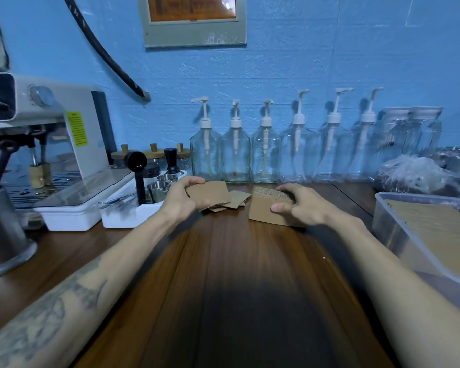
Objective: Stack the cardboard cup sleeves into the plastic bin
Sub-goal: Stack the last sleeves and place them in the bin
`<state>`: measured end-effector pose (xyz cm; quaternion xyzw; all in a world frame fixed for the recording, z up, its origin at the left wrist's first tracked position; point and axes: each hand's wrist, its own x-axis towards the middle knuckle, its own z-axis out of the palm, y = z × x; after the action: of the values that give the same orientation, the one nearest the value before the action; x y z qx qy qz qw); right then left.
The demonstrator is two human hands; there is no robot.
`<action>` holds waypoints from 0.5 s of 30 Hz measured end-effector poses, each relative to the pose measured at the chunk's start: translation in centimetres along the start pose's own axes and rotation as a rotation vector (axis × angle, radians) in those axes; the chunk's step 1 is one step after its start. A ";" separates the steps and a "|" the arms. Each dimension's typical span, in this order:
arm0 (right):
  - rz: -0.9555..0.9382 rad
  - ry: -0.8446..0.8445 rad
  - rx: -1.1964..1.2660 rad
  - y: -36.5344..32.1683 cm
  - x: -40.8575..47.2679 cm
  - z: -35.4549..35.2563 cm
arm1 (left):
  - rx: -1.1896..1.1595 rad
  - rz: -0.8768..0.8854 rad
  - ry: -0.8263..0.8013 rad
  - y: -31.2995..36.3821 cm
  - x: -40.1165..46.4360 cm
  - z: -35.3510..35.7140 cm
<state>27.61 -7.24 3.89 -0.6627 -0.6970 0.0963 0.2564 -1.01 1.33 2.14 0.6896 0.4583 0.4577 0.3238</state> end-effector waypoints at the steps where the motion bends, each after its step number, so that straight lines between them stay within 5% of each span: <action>1: 0.001 -0.003 0.000 -0.1 -0.1 -0.1 | -0.068 -0.011 0.027 0.0 -0.6 -0.2; 10: -0.061 -0.035 0.082 -1.3 -0.8 0.5 | -0.420 0.062 0.102 1.3 -3.3 -1.2; 15: -0.075 -0.058 0.107 -1.2 -0.4 1.0 | -0.206 0.274 -0.031 2.4 -3.8 0.1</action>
<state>26.04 -7.58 3.48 -0.6184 -0.7224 0.1427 0.2746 -0.77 -3.11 2.91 0.7158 0.3059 0.5312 0.3344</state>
